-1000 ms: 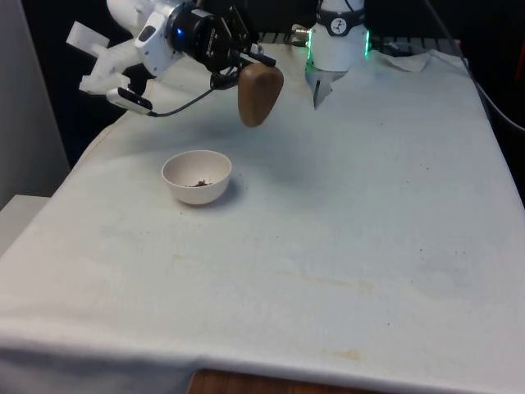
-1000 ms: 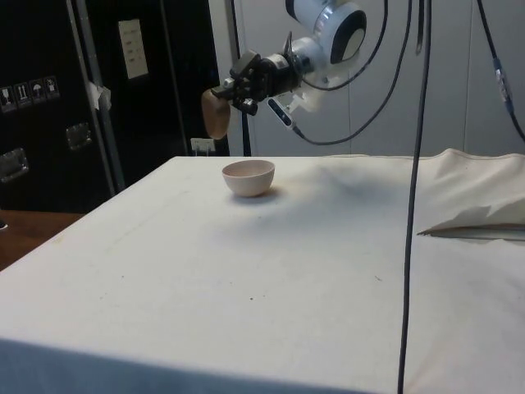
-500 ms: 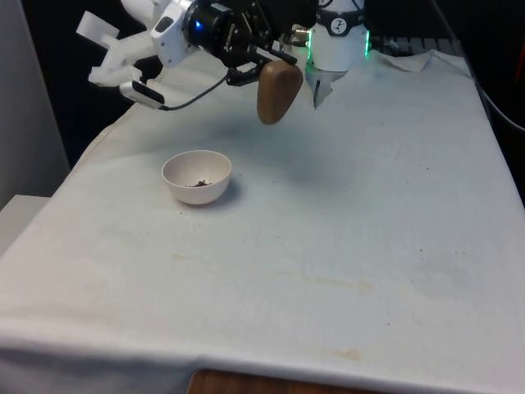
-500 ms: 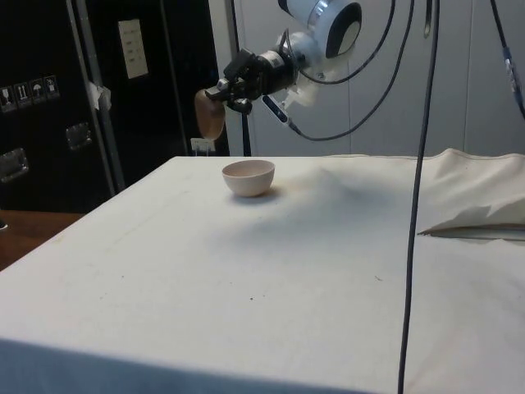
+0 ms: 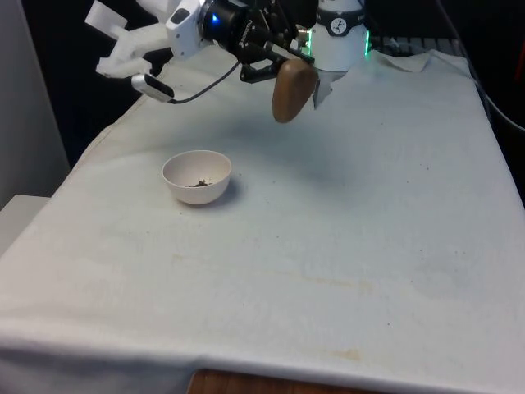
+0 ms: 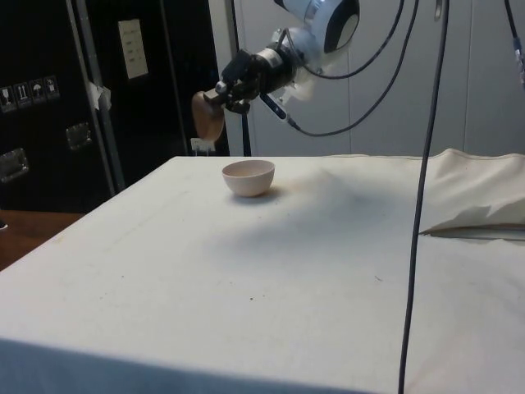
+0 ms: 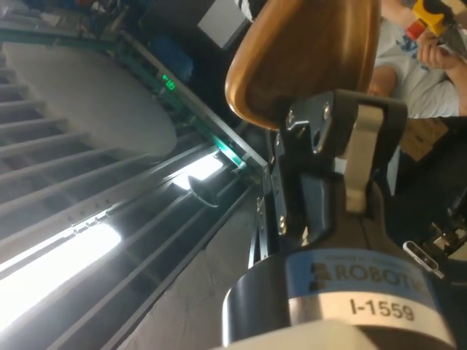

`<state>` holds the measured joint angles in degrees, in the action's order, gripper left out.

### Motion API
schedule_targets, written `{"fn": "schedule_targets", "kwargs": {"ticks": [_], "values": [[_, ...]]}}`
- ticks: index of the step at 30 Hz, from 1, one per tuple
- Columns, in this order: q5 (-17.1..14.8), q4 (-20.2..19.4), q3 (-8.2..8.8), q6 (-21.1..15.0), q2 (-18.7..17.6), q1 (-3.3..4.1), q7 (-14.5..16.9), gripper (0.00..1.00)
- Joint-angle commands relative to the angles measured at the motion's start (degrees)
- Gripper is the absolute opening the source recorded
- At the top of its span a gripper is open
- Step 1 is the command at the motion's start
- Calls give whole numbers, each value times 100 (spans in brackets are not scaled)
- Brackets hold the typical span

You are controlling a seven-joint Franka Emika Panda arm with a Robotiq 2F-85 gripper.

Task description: Pour the coffee beans from the cup into the bowl.

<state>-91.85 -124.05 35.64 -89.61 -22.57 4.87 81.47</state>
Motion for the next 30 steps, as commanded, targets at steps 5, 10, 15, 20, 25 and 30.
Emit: {"fn": "schedule_targets", "kwargs": {"ticks": [5,10,15,20,25,30], "values": [[149,-115,-97,-384,172,74,97,0],[252,-166,-201,-573,252,69,189,0],[309,-206,-281,-716,298,69,269,0],[418,-258,-395,-928,372,69,367,0],[504,-304,-504,-1123,424,69,447,0],[567,-350,-607,-1301,470,63,521,0]]}}
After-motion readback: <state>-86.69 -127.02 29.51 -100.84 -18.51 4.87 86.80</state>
